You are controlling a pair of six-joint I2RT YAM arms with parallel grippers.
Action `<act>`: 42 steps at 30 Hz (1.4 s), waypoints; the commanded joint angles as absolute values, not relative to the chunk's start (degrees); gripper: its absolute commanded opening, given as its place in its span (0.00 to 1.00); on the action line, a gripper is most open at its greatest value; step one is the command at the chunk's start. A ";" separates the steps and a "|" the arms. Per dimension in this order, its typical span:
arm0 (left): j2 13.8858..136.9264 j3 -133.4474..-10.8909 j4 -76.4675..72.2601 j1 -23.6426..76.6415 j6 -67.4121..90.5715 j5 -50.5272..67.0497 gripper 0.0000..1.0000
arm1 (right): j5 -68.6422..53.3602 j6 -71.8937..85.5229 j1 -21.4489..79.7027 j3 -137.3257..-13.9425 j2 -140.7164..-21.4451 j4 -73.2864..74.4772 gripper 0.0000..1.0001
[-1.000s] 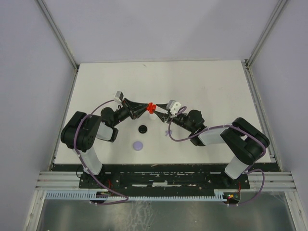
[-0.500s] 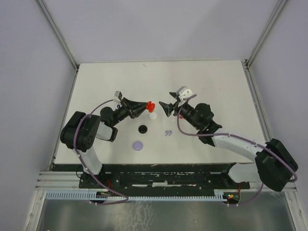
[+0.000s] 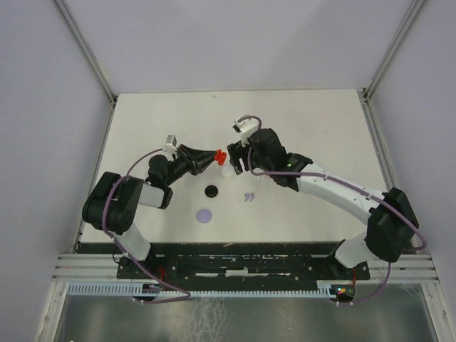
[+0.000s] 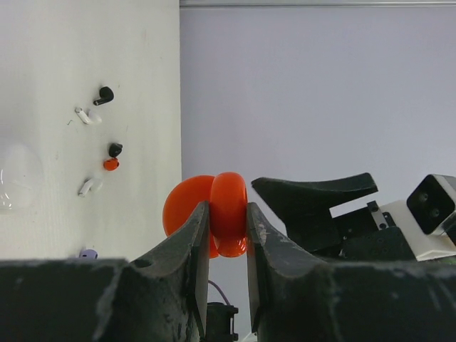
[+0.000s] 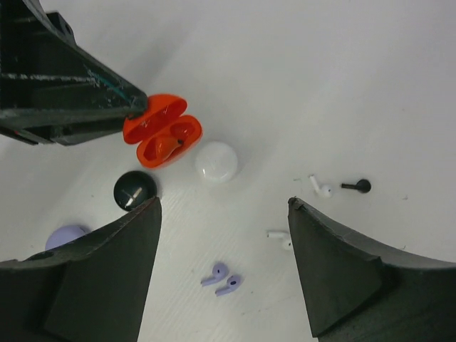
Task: Insert the wireless bluetooth earbuds into the charging case
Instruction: Adjust the earbud with the charging case.
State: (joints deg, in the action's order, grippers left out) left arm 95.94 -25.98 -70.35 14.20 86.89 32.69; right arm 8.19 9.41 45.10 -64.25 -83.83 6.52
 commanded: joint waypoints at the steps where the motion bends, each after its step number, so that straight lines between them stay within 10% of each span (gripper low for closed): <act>1: 95.18 -26.96 -71.18 14.06 83.57 31.72 0.03 | 10.29 11.64 47.40 -69.83 -86.18 12.02 0.80; 42: 96.34 -25.80 -75.15 14.15 85.52 33.64 0.03 | 14.94 13.22 47.33 -79.82 -97.64 14.88 0.79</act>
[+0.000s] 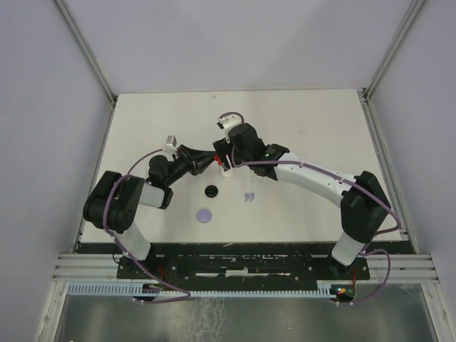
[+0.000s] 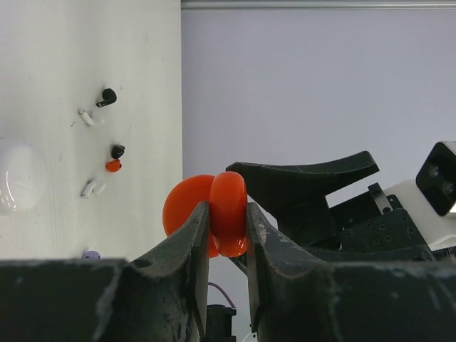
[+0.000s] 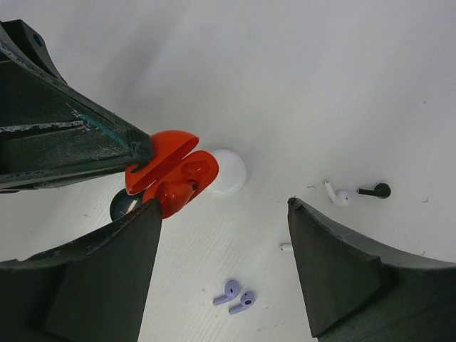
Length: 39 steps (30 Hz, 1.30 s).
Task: Insert the wireless bluetooth earbuds into the charging case
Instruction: Adjust the earbud with the charging case.
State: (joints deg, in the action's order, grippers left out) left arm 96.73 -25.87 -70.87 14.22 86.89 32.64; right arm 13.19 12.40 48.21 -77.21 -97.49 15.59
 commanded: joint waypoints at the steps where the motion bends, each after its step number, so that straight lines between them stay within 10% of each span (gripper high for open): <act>1: 96.34 -25.84 -75.15 14.17 85.52 33.66 0.03 | 14.94 13.27 47.15 -79.69 -97.57 14.81 0.79; 39: 97.03 -25.83 -76.20 14.15 86.21 34.31 0.03 | 16.16 13.45 44.38 -77.87 -95.54 14.69 0.79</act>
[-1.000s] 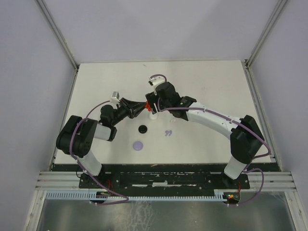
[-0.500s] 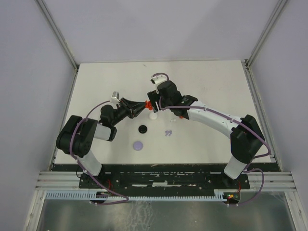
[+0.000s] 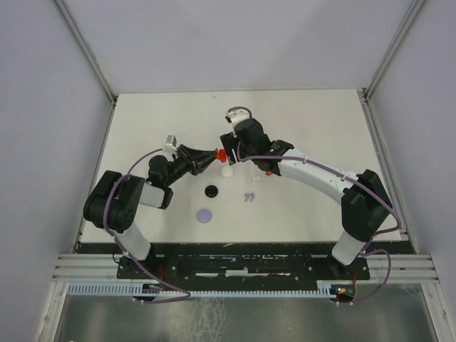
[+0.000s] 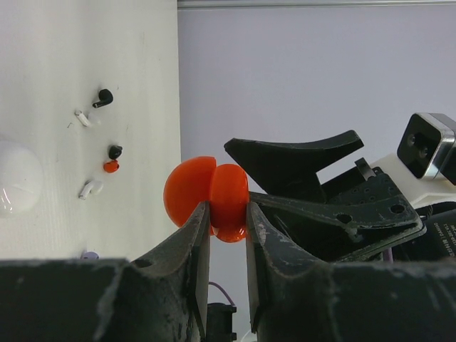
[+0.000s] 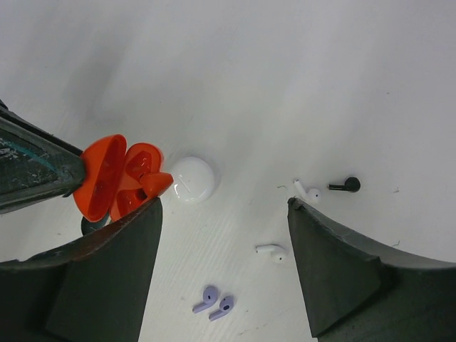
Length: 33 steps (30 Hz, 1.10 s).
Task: Insert the wireless bluetooth earbuds into the charging case
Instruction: Adjust the earbud with the charging case.
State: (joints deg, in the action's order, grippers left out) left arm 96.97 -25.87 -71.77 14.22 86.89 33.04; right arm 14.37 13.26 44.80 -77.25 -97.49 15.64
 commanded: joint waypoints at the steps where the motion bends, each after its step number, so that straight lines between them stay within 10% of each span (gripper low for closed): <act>1: 97.04 -25.83 -76.25 14.16 86.22 34.36 0.03 | 16.17 13.45 44.31 -77.87 -95.54 14.68 0.79; 33: 98.79 -27.94 -77.93 14.88 86.48 38.04 0.03 | 15.55 12.82 43.69 -80.16 -97.41 14.85 0.79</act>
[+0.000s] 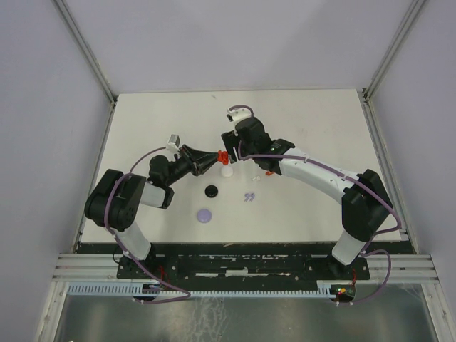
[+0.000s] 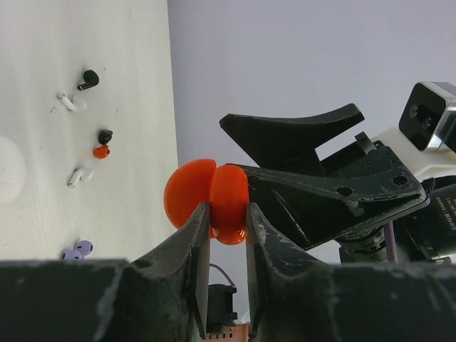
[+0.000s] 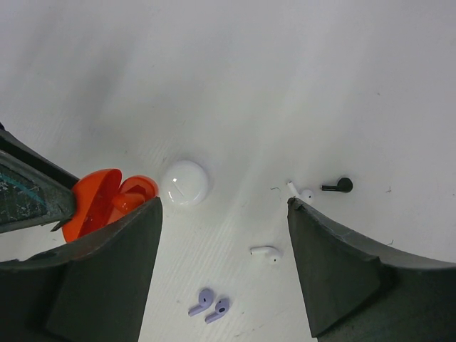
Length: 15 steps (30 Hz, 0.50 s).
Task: Insert the wireless bluetooth earbuds into the charging case
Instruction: Adjust the earbud with the charging case.
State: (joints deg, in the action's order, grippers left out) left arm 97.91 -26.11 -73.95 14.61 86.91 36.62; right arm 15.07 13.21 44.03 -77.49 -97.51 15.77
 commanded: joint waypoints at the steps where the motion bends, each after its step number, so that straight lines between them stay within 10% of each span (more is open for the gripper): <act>1: 98.88 -28.00 -77.99 14.81 86.53 38.12 0.03 | 16.16 12.90 43.68 -80.09 -97.26 15.02 0.79; 15: 103.25 -30.95 -84.08 13.34 87.21 46.03 0.03 | 20.88 17.25 35.45 -69.51 -89.05 18.10 0.81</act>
State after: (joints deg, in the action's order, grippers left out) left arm 102.50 -29.17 -78.56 13.56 86.96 43.11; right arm 20.25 16.75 35.03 -70.76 -93.56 19.16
